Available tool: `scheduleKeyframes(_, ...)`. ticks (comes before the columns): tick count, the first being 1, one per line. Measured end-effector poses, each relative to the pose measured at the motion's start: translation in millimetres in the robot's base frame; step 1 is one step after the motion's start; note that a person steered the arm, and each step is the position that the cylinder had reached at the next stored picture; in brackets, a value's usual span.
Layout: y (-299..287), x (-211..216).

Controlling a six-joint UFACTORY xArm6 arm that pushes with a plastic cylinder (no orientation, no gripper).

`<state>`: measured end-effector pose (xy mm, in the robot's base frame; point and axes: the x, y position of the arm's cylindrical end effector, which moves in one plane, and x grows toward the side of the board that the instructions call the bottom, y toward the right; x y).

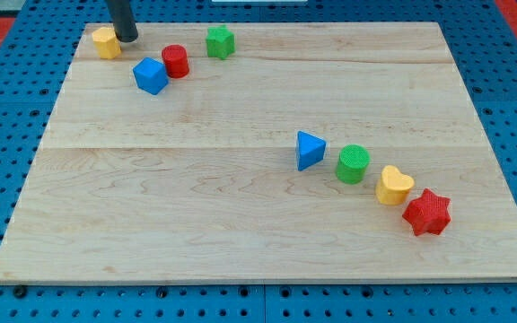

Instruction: Move the yellow hexagon top left to the blue cube

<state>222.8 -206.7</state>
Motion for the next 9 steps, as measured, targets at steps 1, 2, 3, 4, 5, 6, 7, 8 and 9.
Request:
scheduleKeyframes(1,-4,-16)
scheduleKeyframes(2,-31,-12)
scheduleKeyframes(3,-31,6)
scheduleKeyframes(4,-31,6)
scheduleKeyframes(5,-31,4)
scheduleKeyframes(6,-31,-1)
scheduleKeyframes(7,-17,-1)
scheduleKeyframes(8,30,1)
scheduleKeyframes(9,94,3)
